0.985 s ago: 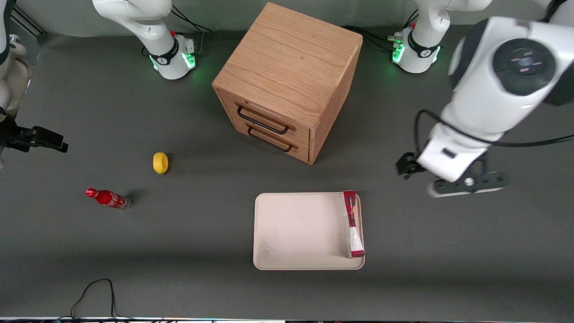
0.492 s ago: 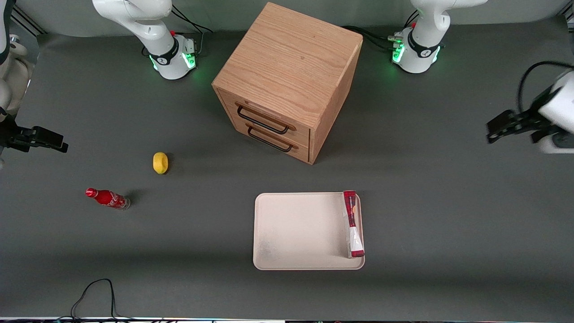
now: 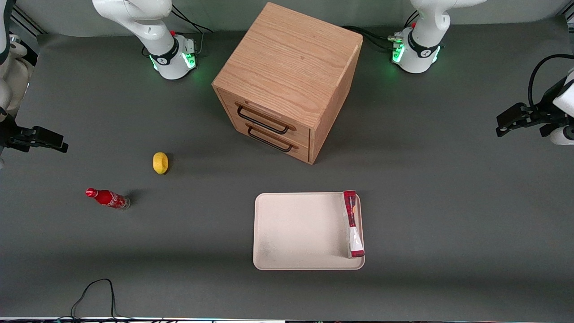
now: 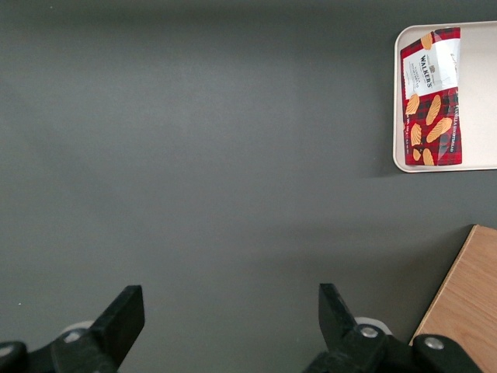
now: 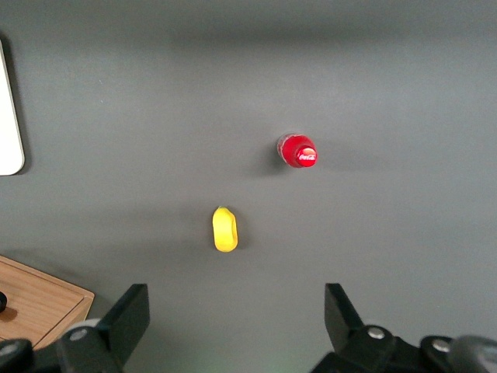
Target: Place red cookie box on tray
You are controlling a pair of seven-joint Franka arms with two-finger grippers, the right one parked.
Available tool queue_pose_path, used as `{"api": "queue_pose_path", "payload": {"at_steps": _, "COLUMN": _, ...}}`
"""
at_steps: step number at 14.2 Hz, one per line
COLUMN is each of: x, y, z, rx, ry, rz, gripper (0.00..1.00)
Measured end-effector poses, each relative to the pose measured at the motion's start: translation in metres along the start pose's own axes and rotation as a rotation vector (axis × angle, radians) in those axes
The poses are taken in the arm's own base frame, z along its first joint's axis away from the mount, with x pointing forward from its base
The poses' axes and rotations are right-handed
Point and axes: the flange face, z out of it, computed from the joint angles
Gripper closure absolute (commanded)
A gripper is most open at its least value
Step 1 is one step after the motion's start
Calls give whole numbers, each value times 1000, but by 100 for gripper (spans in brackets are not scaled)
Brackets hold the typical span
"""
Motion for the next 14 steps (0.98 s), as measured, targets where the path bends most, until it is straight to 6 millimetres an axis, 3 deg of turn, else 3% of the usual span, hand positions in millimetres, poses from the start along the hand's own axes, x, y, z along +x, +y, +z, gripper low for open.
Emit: {"api": "queue_pose_path", "payload": {"at_steps": 14, "x": 0, "y": -7, "z": 5, "rx": -1, "ry": -34, "rz": -18, "gripper": 0}}
